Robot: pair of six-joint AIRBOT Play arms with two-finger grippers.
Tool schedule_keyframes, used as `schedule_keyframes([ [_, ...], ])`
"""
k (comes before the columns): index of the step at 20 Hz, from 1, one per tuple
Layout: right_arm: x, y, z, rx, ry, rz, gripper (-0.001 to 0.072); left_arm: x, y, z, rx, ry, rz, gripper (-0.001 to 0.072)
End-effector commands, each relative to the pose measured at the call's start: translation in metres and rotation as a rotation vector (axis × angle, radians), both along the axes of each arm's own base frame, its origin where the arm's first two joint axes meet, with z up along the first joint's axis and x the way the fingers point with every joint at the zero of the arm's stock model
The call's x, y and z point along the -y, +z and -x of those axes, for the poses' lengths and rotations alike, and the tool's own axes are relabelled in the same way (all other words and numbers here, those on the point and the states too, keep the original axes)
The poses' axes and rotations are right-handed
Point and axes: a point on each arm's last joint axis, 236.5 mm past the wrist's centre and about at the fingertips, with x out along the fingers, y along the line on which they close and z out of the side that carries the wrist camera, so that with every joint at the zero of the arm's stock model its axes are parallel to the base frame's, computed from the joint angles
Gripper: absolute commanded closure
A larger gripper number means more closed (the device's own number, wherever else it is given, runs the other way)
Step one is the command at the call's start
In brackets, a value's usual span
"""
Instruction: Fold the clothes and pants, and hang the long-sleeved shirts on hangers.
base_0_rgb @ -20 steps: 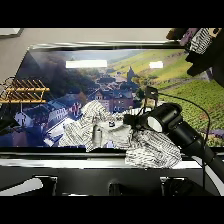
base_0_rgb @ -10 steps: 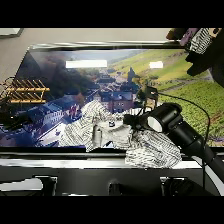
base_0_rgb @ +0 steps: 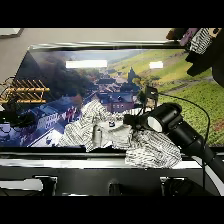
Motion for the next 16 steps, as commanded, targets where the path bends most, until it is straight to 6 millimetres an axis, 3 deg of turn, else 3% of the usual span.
schedule_keyframes([
  [1, 0.0, 0.0, 0.0, 0.0, 0.0, 0.002, 0.0685, 0.0, -0.004, 0.005, -0.026, -0.019, -0.012, 0.064],
  [2, 0.0, 0.0, 0.0, 0.0, 0.0, 0.002, 0.0685, 0.0, -0.003, 0.004, -0.022, -0.02, -0.013, 0.0683],
  [4, 0.0, 0.0, 0.0, -0.001, 0.0, 0.002, 0.0685, 0.001, 0.003, -0.003, -0.008, -0.028, -0.017, 0.0684],
  [8, 0.0, 0.0, 0.0, 0.0, 0.0, 0.002, 0.0685, 0.002, 0.039, -0.037, 0.056, -0.077, -0.046, 0.0686],
  [13, 0.002, 0.0, -0.001, 0.005, 0.0, 0.01, 0.0685, 0.008, 0.12, -0.085, 0.179, -0.113, -0.096, 0.0687],
  [16, 0.004, 0.0, -0.003, 0.014, 0.0, 0.021, 0.0685, 0.007, 0.189, -0.109, 0.324, -0.107, -0.158, 0.0688],
])
